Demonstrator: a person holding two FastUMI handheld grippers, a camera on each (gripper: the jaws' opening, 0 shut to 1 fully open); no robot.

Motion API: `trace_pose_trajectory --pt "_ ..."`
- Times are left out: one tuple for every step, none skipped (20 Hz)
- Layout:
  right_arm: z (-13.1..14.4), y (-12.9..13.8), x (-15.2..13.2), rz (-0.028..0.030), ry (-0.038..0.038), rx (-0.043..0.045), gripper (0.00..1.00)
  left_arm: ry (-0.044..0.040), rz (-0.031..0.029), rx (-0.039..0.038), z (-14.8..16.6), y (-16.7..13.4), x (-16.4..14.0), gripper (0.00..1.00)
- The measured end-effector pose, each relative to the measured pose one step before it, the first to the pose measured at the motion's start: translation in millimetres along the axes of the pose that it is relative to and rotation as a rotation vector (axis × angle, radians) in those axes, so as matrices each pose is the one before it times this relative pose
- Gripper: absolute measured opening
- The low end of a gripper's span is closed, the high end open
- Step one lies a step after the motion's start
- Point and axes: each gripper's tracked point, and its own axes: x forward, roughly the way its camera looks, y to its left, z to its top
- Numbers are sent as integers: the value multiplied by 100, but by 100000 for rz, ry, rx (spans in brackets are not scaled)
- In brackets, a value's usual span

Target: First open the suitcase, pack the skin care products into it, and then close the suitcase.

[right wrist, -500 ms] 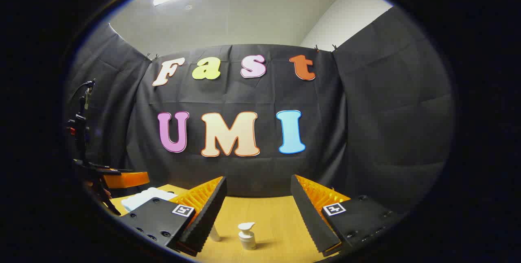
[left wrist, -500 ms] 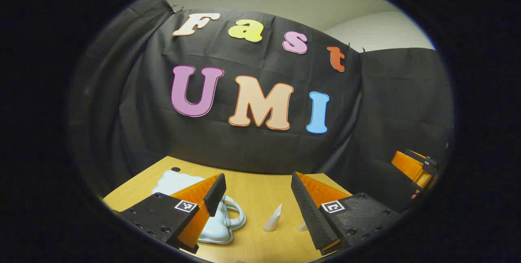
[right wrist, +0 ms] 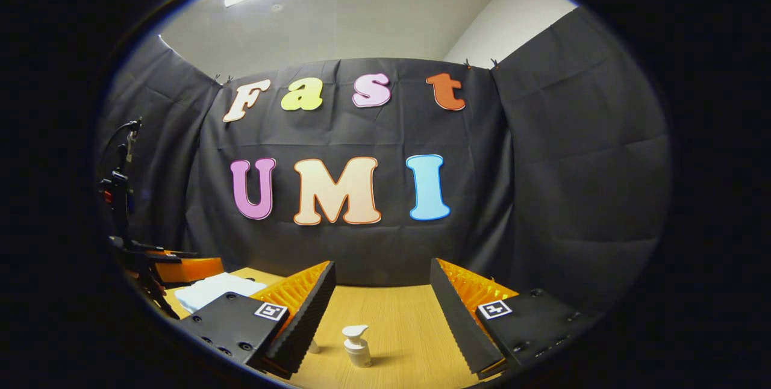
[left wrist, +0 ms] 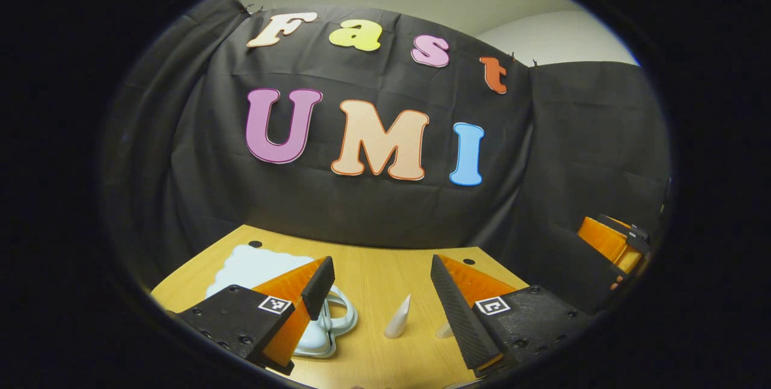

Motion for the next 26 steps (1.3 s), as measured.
trace_pose_trajectory --pt "-275 -81 -3 -145 683 213 98 1266 -148 328 -444 -236 225 94" --pt "-176 -25 -101 -63 423 589 98 1492 -431 682 -691 -277 281 95" --pt "-285 -12 10 46 604 862 98 1317 -570 793 -489 -247 356 94" --pt "-469 42 20 135 1011 877 98 1174 -709 758 -581 -303 375 95" --pt "-521 -37 -3 421 1200 696 98 1288 -998 611 -625 -414 525 95" --pt "-450 -37 -57 416 1238 380 98 891 -661 416 -690 -287 603 94" --pt "-454 -132 12 338 1330 100 98 1105 -723 347 -643 -282 615 94" --pt "-476 -134 77 233 1329 -107 98 1299 -841 483 -939 -431 742 95" --pt "-409 -154 98 165 1207 -100 98 771 -359 470 -556 -206 591 95" --pt "-523 -196 64 195 1332 -128 99 744 -65 400 -582 -108 726 95" --pt "-354 -84 20 362 1287 -96 98 299 576 108 -292 104 628 95" --pt "-430 -44 -38 433 1080 -104 98 325 457 -391 -293 103 524 94" --pt "-265 -158 126 293 814 -208 98 -254 598 -824 65 205 564 94" --pt "-171 -97 141 -35 509 -193 98 -138 852 -814 -46 317 335 95" --pt "-240 -67 10 -153 436 -149 98 -653 1139 -822 286 466 274 95" --pt "-107 -17 49 -12 414 -15 99 -778 1200 -745 257 497 463 94" --pt "-22 31 148 167 401 32 99 -400 1247 -339 255 546 347 95" --pt "-258 -60 116 124 311 -95 99 -40 1398 -144 36 670 406 94" --pt "-274 -80 105 29 327 -256 100 568 1621 86 -33 663 459 94" --pt "-174 -74 135 -89 354 -282 99 850 1170 48 -239 592 372 94" --pt "-244 -52 55 -107 340 -136 99 1632 900 113 -247 485 421 94" --pt "-172 -25 62 -38 444 67 99 2008 893 -43 -580 541 463 95" --pt "-251 -48 -87 -3 445 224 99 2746 678 -220 -564 410 527 95" --pt "-206 -101 -3 55 443 230 99 3242 453 30 -642 298 536 92" --pt "-333 -55 -67 5 553 185 99 4014 544 296 -861 259 743 92" --pt "-243 7 -58 26 459 189 98 5087 627 889 -1075 350 675 92"
